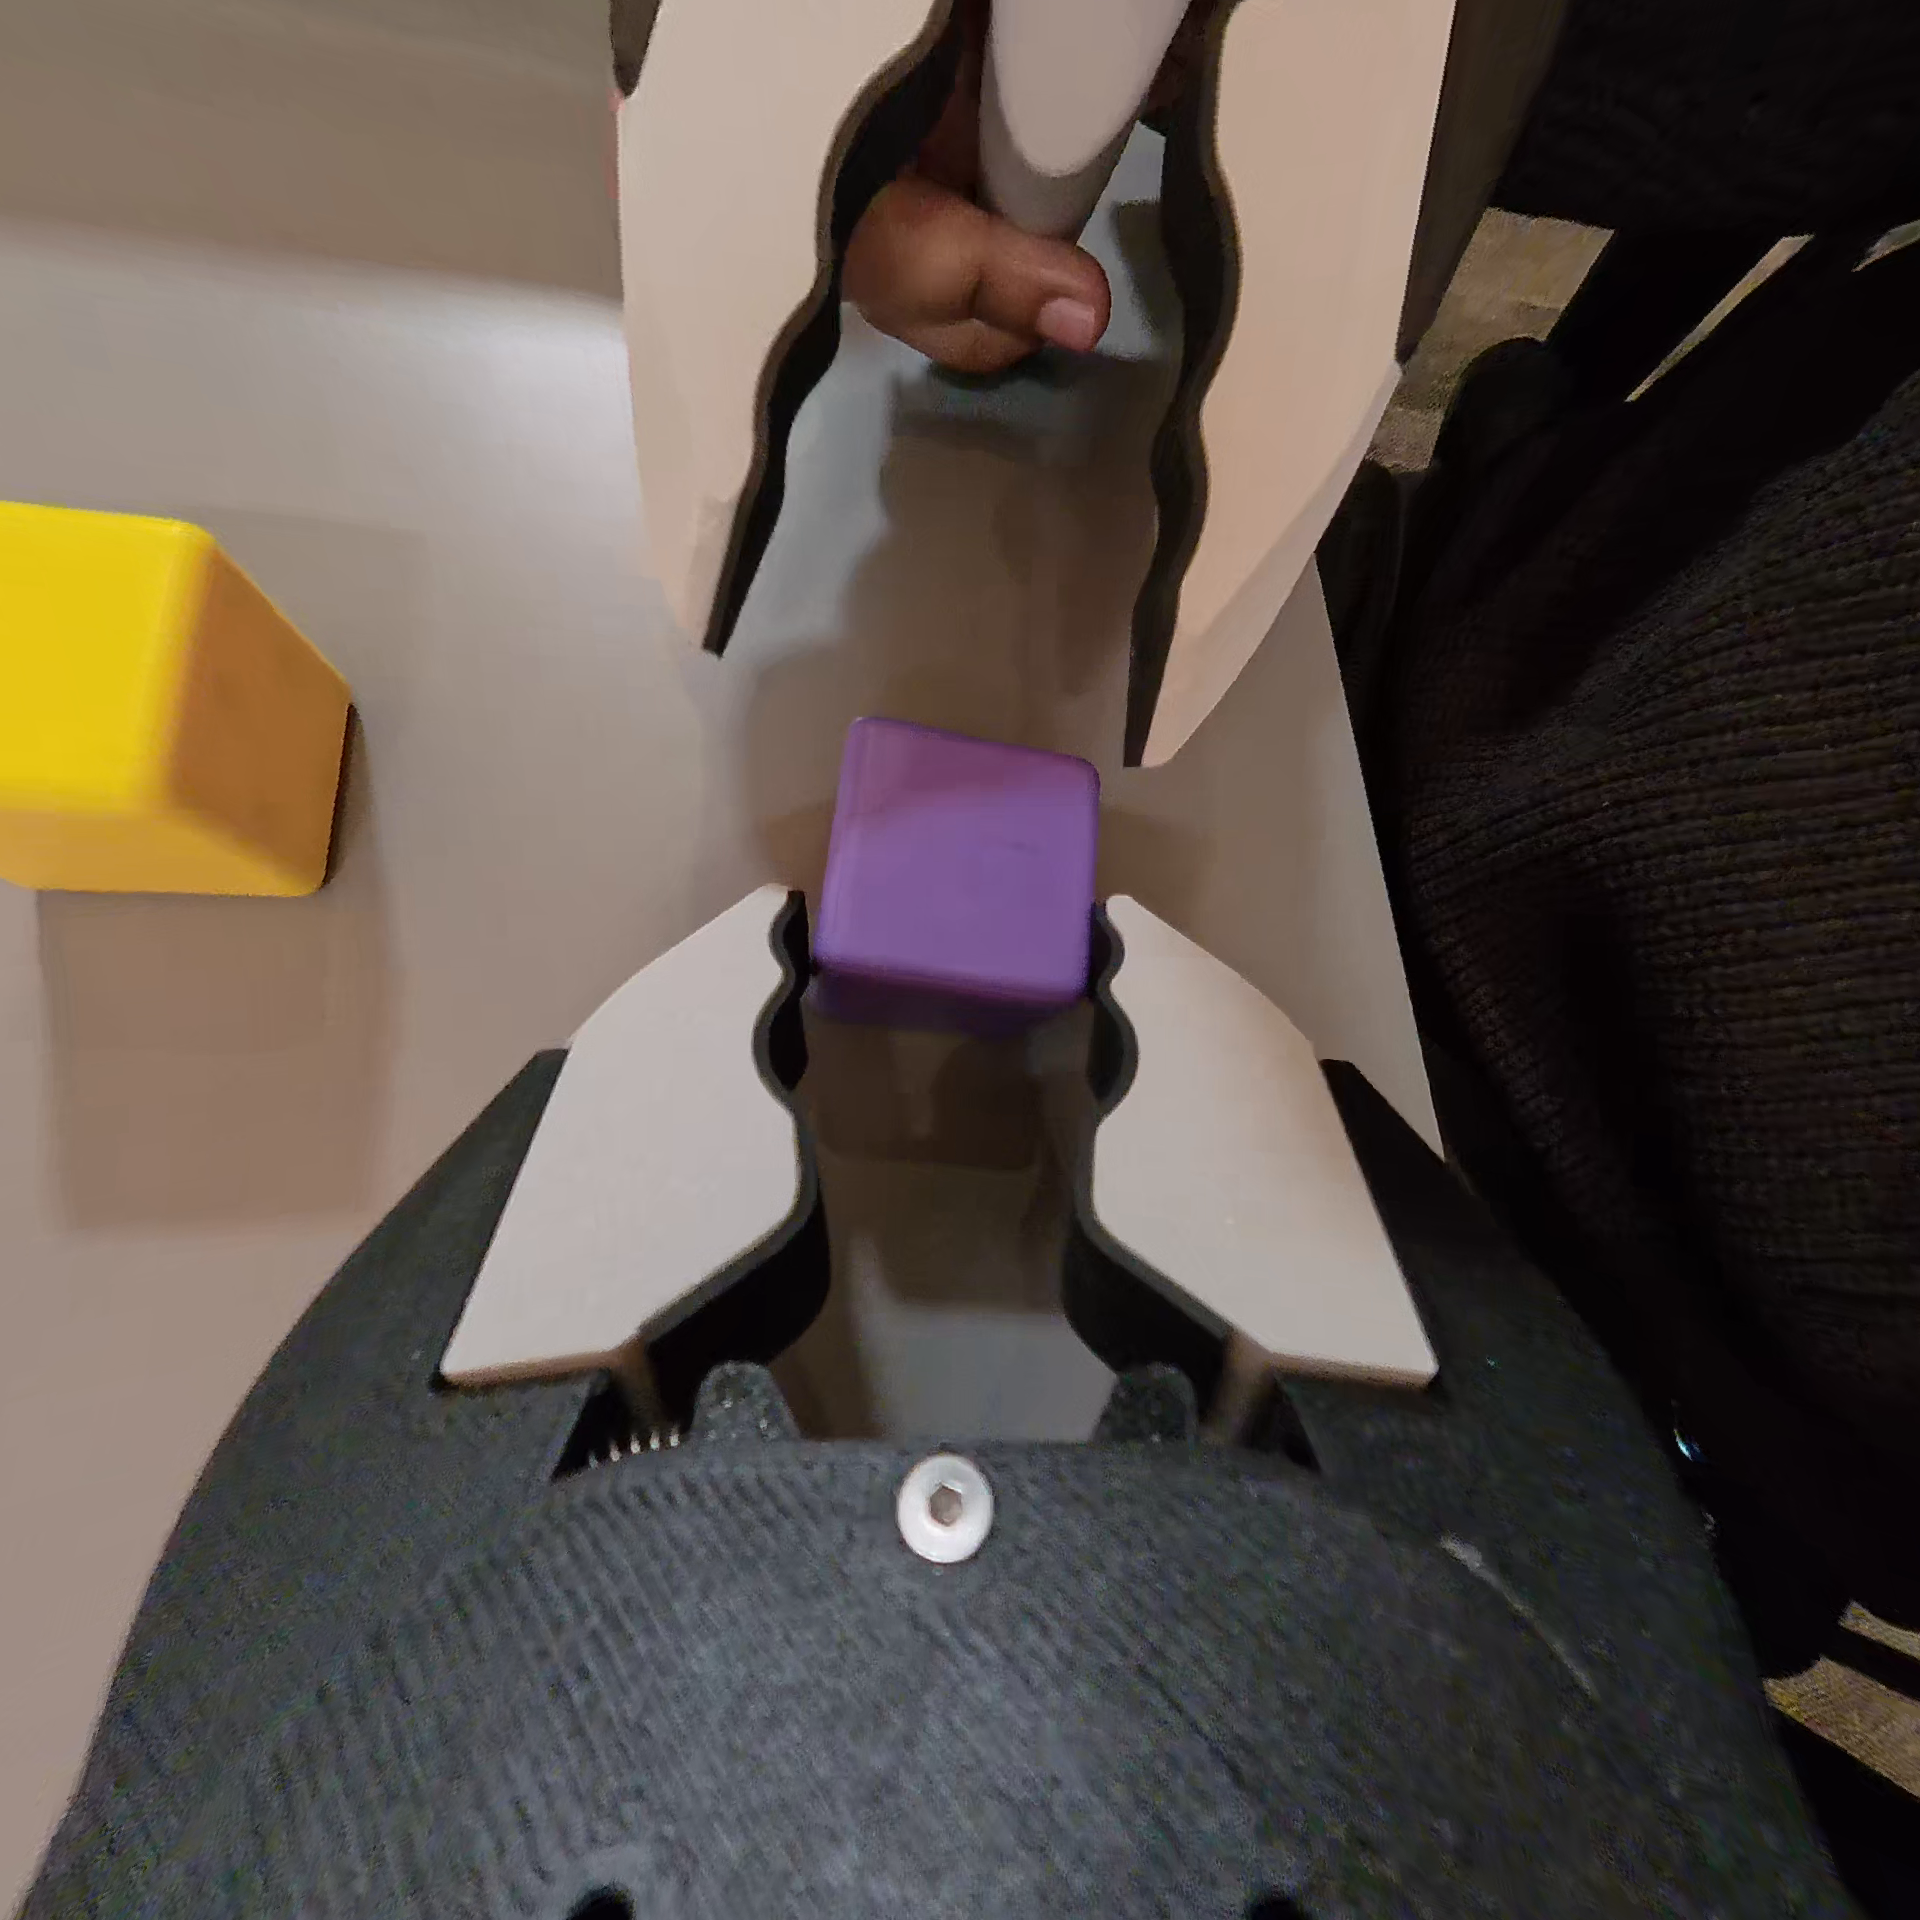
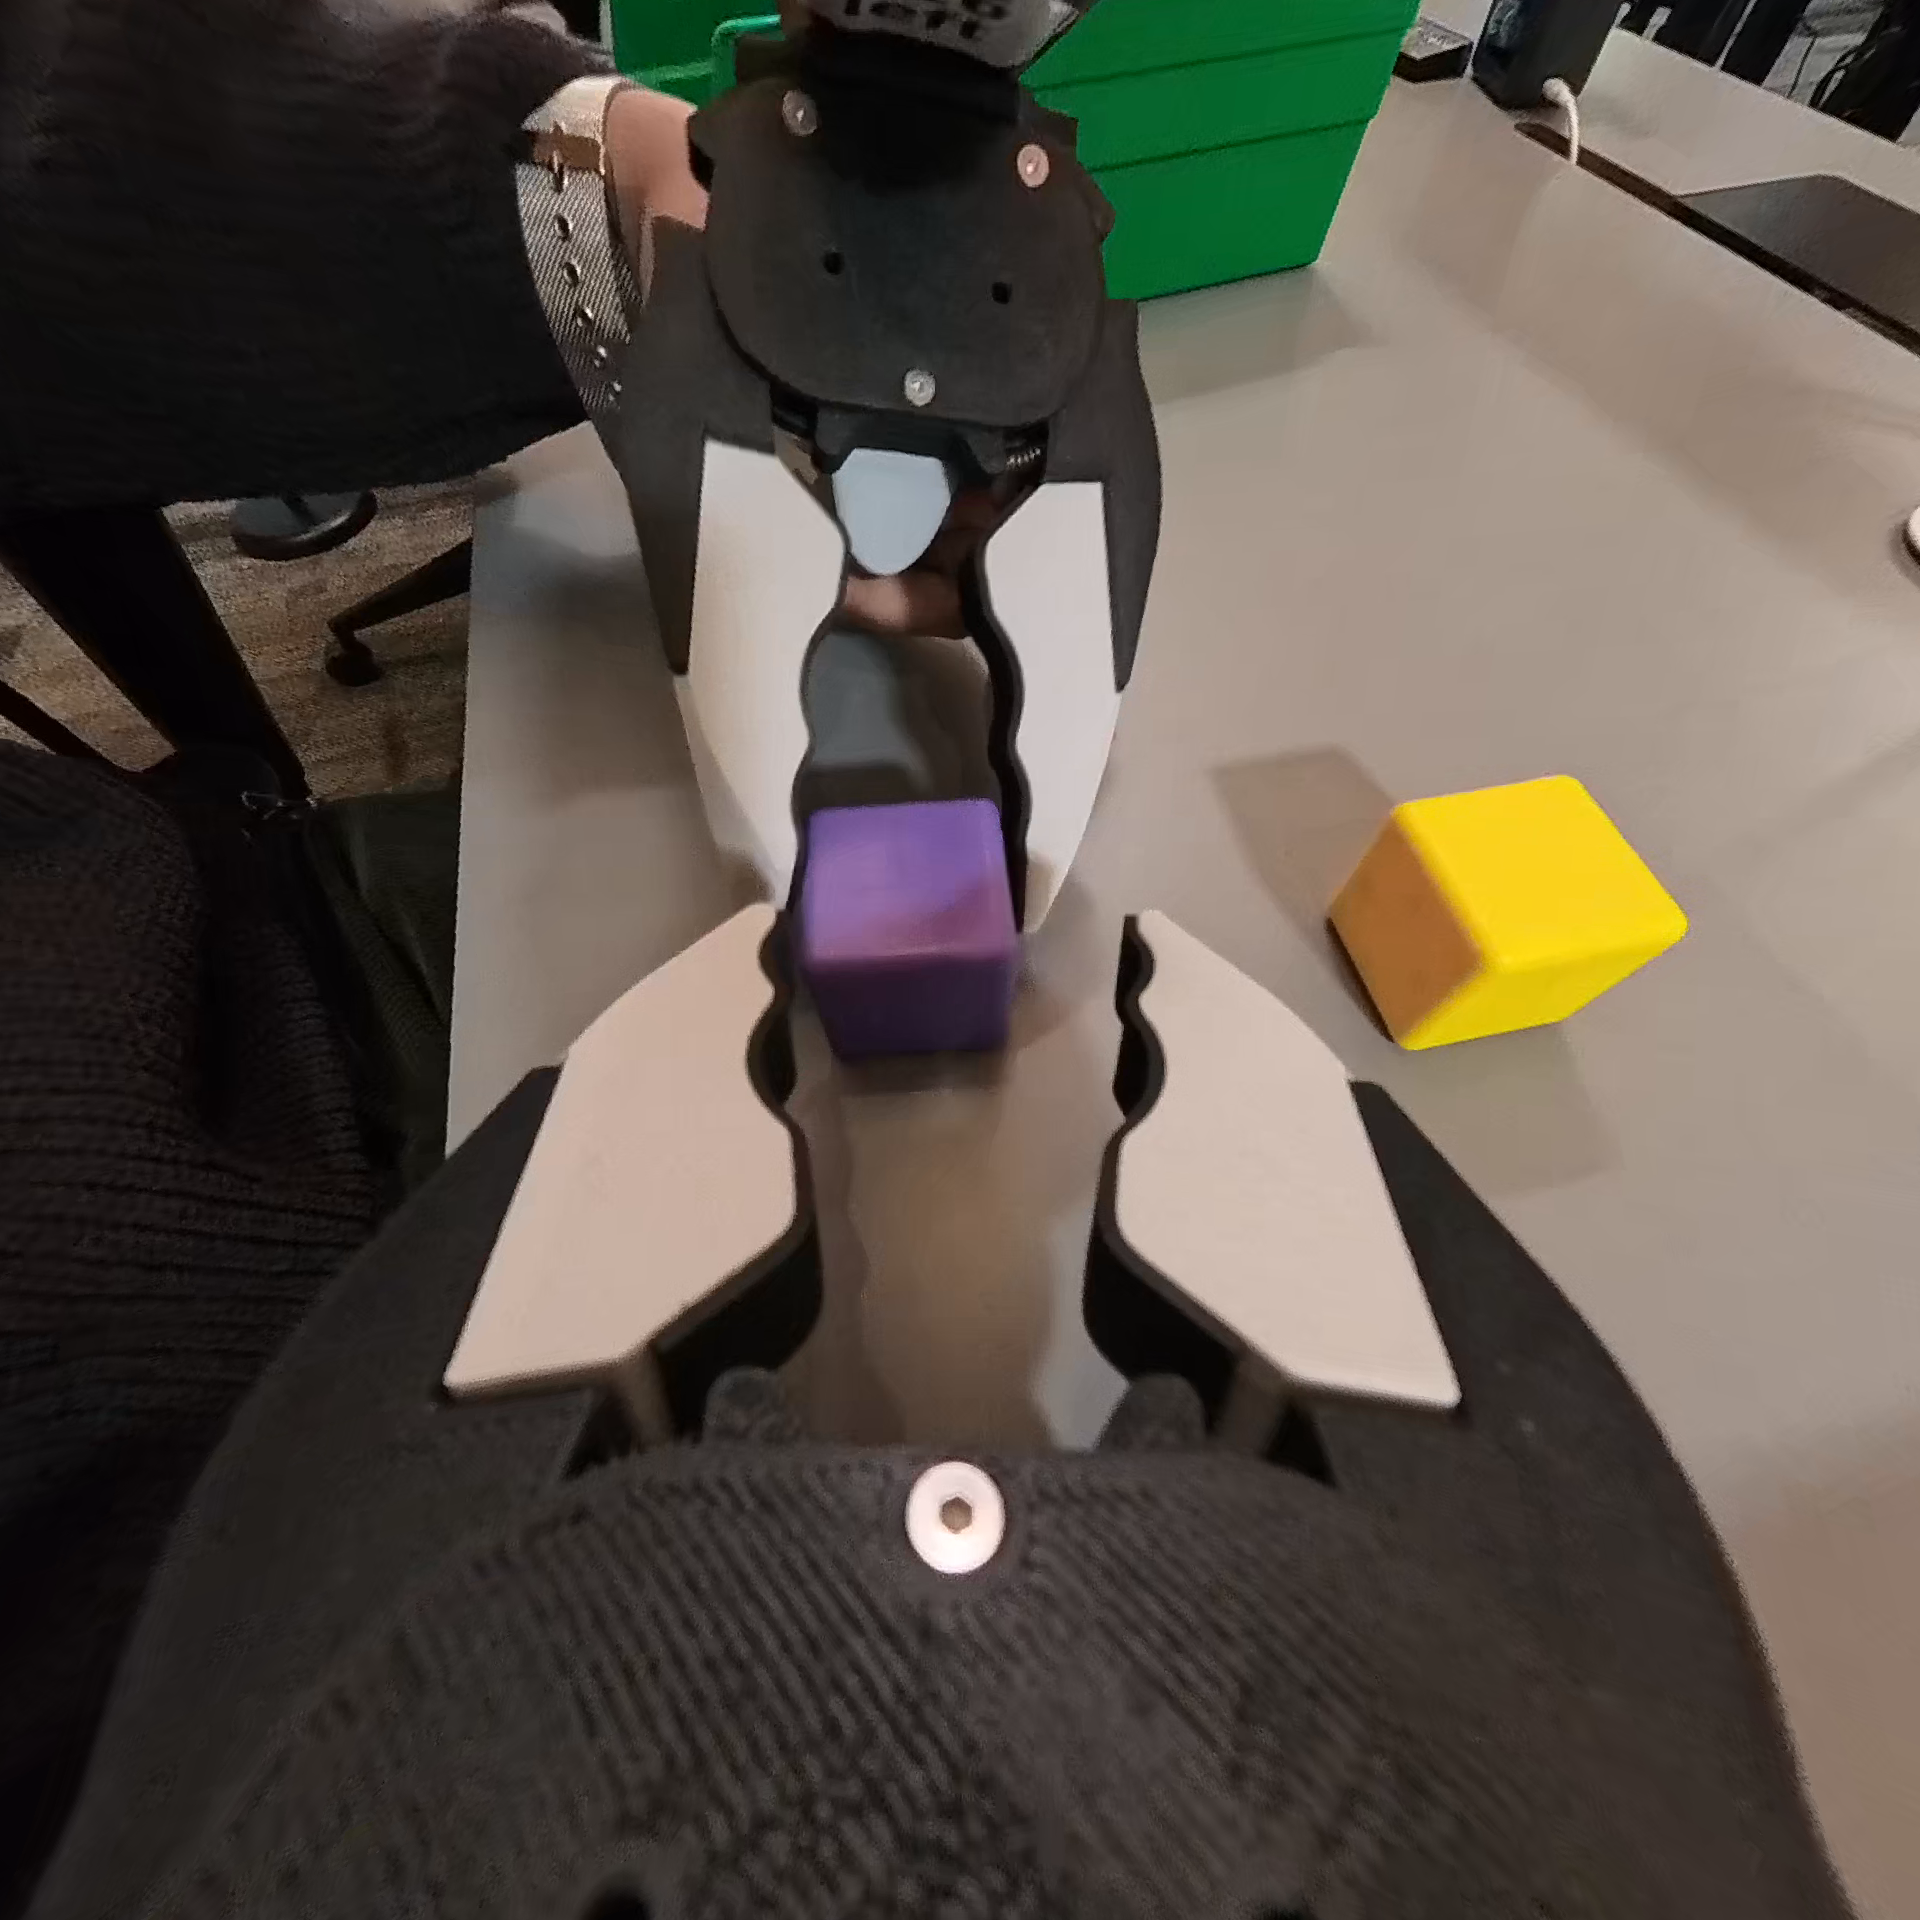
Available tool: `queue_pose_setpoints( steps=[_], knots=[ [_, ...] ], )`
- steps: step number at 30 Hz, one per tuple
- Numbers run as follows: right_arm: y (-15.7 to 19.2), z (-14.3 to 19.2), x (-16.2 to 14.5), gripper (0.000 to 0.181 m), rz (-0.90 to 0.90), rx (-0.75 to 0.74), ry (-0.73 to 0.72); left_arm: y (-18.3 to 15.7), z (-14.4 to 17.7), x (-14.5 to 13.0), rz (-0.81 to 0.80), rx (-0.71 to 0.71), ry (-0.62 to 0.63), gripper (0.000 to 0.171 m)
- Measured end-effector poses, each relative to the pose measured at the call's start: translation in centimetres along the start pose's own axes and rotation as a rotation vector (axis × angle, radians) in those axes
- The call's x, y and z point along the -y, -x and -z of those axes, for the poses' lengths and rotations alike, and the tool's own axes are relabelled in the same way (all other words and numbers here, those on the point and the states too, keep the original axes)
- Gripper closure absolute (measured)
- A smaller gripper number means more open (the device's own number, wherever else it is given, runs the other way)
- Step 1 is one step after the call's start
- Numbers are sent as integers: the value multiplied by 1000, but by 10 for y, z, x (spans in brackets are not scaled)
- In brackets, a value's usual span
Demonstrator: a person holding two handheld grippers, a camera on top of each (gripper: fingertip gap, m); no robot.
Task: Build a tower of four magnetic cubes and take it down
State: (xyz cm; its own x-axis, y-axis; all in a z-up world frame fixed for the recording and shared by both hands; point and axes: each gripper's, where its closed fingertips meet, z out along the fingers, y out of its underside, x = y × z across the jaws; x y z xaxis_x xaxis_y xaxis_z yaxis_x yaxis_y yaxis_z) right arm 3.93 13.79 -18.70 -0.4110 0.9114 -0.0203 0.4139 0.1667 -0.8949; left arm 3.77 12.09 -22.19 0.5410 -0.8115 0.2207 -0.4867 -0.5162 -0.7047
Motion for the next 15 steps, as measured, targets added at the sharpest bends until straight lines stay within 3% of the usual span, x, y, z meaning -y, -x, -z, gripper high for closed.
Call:
queue_pose_setpoints(
  steps=[15],
  knots=[
    [-5, 1, -4, 124, -32, -23, 16, 6, 6, 0, -20, 27, 1, 120]
  ],
)
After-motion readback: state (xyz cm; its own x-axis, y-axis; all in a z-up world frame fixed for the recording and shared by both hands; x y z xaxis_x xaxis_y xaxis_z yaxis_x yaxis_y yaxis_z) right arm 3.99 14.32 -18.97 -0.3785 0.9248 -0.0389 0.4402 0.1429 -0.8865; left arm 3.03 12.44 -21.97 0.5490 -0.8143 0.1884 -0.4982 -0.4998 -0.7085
